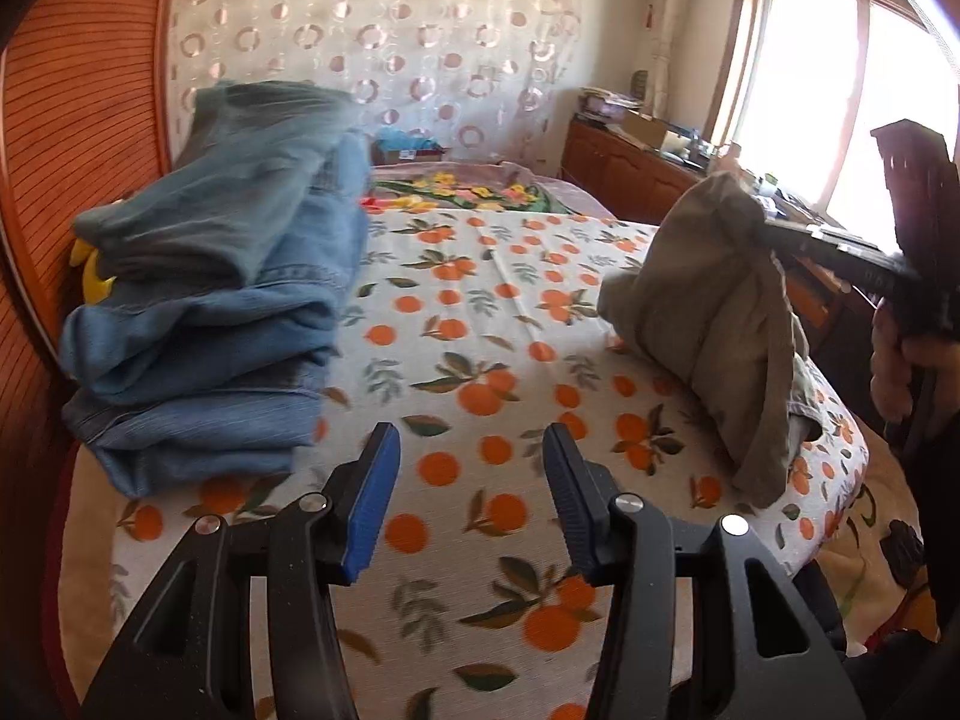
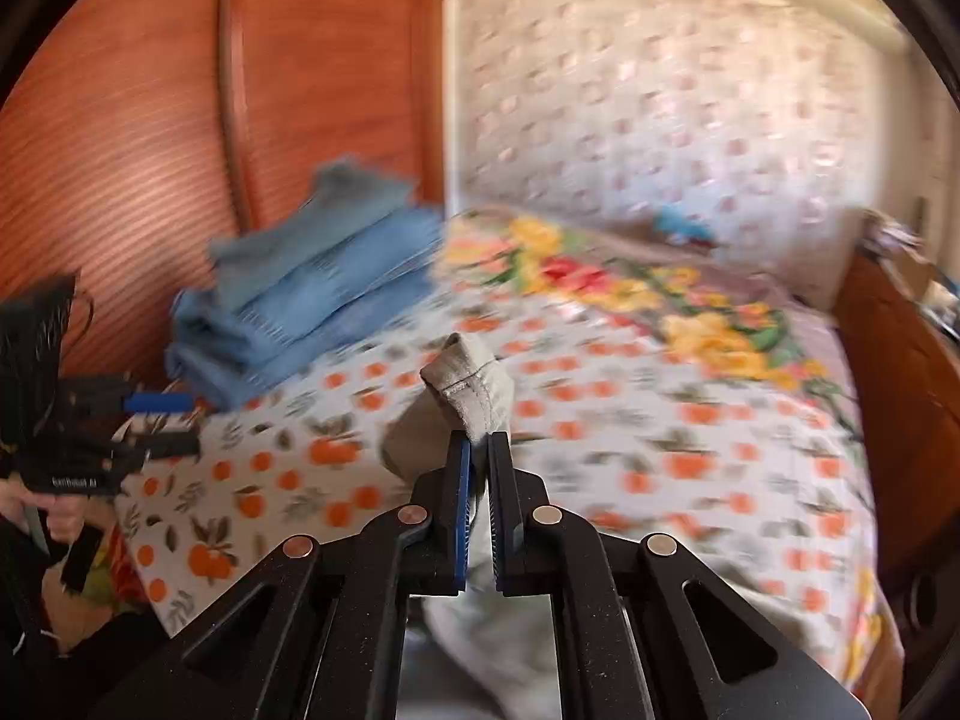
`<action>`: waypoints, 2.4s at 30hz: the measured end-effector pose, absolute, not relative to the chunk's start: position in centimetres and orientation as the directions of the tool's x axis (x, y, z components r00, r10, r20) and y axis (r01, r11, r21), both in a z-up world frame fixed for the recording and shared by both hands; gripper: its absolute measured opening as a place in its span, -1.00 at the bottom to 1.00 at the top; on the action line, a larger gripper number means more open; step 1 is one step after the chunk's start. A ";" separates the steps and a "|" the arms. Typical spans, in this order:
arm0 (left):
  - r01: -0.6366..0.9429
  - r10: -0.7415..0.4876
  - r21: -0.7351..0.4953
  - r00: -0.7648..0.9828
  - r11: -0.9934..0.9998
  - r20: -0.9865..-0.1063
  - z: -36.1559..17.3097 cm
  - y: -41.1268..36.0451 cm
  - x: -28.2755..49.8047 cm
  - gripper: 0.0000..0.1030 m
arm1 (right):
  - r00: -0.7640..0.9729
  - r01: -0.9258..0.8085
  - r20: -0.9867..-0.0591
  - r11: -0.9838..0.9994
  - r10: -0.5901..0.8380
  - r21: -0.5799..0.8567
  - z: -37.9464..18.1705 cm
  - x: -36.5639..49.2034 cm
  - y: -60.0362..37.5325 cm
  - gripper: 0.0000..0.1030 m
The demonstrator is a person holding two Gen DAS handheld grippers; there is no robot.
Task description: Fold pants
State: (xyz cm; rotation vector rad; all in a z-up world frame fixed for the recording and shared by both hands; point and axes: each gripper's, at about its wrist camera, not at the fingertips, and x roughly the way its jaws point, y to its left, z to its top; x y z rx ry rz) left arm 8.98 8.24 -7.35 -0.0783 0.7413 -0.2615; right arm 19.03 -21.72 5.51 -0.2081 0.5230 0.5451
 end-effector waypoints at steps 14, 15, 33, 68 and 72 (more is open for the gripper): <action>0.404 -0.397 -0.157 0.622 0.901 -0.675 -6.8 -3.0 12.0 -0.01 | 0.847 -0.112 -0.523 0.994 0.091 -0.009 2.3 13.2 -42.7 -0.91; 0.418 -0.406 -0.158 0.613 0.895 -0.677 -6.8 -3.9 12.1 -0.01 | 0.842 -0.096 -0.534 0.995 0.077 -0.008 1.5 12.8 -43.2 -0.91; 0.606 -0.554 -0.203 0.473 0.769 -0.685 -7.0 -14.2 12.0 -0.01 | 0.830 -0.101 -0.547 0.994 0.110 0.046 2.0 9.4 -45.1 -0.90; 0.638 -0.590 -0.280 0.342 0.717 -0.731 -10.5 -19.0 16.2 -0.80 | 0.823 -0.158 -0.546 0.986 0.156 0.044 2.0 9.4 -45.2 -0.90; 0.613 -0.569 -0.266 0.373 0.744 -0.733 -10.2 -18.3 16.3 -0.89 | 0.826 -0.156 -0.541 0.987 0.158 0.050 2.3 9.2 -45.2 -0.90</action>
